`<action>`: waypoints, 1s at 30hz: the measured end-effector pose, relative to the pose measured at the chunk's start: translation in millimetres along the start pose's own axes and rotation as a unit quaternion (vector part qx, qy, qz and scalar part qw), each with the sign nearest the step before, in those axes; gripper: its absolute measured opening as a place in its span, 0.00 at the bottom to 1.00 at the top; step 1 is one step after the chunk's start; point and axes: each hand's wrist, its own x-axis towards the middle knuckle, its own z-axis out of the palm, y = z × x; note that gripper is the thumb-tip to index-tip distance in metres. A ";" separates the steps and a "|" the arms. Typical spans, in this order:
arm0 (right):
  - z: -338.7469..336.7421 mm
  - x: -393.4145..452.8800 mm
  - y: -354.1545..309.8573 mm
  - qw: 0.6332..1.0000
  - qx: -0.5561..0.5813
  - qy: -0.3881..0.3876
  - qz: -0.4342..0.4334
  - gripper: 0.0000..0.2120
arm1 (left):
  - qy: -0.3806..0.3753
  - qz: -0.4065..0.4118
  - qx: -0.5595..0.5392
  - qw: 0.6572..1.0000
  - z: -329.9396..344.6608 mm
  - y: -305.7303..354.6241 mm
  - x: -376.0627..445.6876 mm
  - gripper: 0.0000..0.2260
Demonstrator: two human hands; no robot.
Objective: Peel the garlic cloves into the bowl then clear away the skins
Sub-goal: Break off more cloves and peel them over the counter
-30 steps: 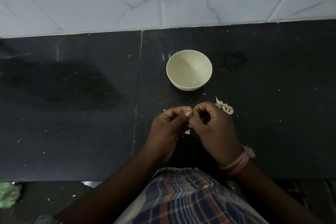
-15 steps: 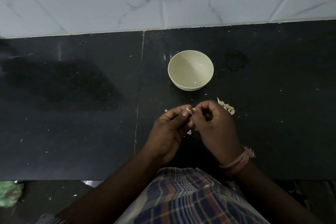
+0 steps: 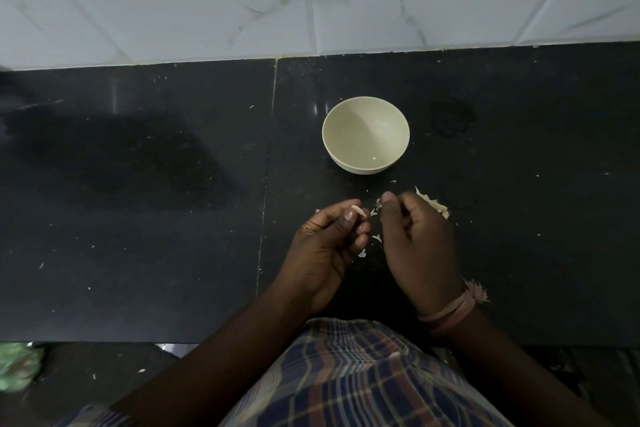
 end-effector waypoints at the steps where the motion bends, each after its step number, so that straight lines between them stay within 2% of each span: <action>1: 1.0 0.4 2.0 1.000 -0.006 -0.002 -0.004 0.14 | 0.003 0.003 0.000 1.000 0.0 -0.3 0.1 0.10; 3: 1.8 0.7 3.0 1.000 0.000 -0.014 -0.017 0.04 | 0.009 0.010 0.002 1.000 -1.0 -0.8 1.1 0.10; 4: 1.5 0.2 2.1 0.999 0.004 -0.020 -0.028 0.03 | 0.012 0.014 0.004 1.000 -1.8 -1.1 1.7 0.10; 8: -1.0 -0.4 -5.0 0.997 0.015 -0.026 -0.074 0.05 | 0.017 0.021 0.023 0.999 -3.6 1.3 2.0 0.11; 17: -0.6 4.9 -2.3 0.995 0.006 -0.054 -0.089 0.01 | 0.019 0.034 0.038 0.999 -5.0 -0.7 6.0 0.11; 30: -5.6 14.4 -5.4 0.994 -0.013 -0.093 -0.049 0.03 | -0.004 0.079 0.135 0.988 -11.0 4.1 7.7 0.12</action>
